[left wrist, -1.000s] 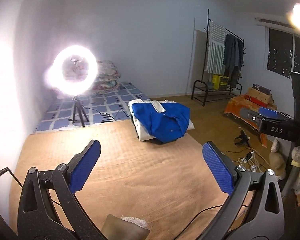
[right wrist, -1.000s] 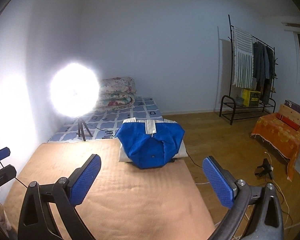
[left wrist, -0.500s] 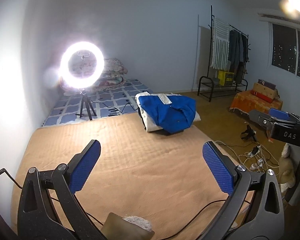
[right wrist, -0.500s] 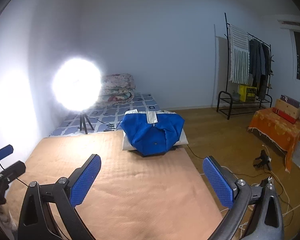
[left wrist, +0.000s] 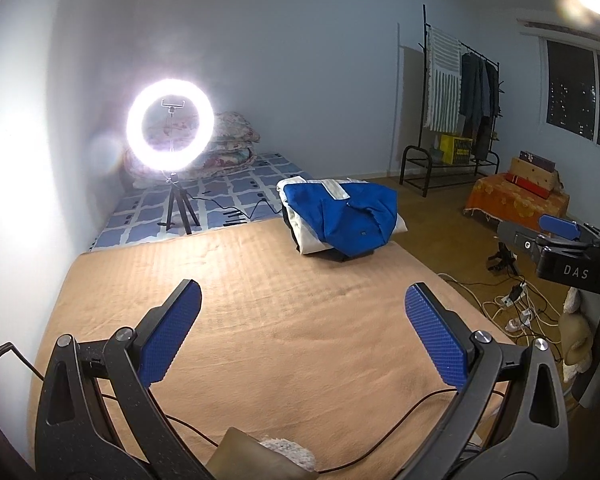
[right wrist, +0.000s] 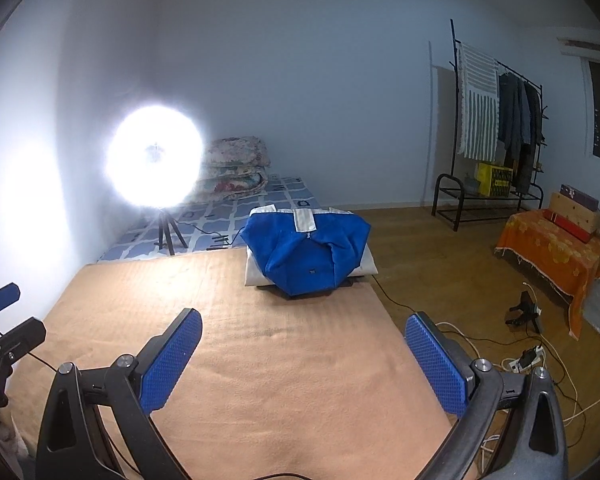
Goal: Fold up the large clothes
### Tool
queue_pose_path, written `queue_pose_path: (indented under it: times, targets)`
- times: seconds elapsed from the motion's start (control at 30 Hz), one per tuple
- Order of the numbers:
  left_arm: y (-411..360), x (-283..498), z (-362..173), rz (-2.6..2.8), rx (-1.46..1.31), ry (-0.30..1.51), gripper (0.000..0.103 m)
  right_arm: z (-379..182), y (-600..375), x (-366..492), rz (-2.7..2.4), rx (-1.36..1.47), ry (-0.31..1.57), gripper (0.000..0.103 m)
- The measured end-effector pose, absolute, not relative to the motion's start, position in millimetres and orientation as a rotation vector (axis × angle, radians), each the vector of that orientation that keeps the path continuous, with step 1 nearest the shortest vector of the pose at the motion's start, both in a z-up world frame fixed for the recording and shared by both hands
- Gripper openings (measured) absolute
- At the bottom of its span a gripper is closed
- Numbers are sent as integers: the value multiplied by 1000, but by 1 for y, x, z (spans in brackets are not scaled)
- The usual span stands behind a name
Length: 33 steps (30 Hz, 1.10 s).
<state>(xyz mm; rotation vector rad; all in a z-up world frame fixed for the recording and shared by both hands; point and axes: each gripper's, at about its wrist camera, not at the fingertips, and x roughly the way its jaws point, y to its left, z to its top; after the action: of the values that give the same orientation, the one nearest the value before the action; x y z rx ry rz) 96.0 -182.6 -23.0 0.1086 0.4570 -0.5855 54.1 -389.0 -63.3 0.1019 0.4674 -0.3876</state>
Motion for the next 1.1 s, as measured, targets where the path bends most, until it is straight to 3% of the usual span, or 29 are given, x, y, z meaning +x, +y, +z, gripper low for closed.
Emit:
queue_pose_path:
  times: [1.1]
  targets:
    - [-178, 95, -18, -597, 103, 447, 103, -58, -378, 52, -356, 63, 459, 103]
